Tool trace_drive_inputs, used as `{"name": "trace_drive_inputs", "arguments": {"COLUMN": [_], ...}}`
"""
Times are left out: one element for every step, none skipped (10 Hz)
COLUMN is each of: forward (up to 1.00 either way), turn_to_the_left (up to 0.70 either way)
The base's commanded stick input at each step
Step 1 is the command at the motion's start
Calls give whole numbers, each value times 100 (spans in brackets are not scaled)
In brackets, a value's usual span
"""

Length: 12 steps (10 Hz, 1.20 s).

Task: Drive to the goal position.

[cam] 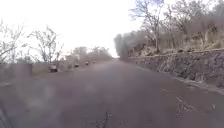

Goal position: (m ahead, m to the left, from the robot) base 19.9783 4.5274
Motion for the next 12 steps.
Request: {"name": "trace_drive_inputs", "arguments": {"forward": [70,70,70,70,70,70,70,70,70,70,70,70], "turn_to_the_left": [0,1,2,0,0,2,2,2,2,2,2,0]}}
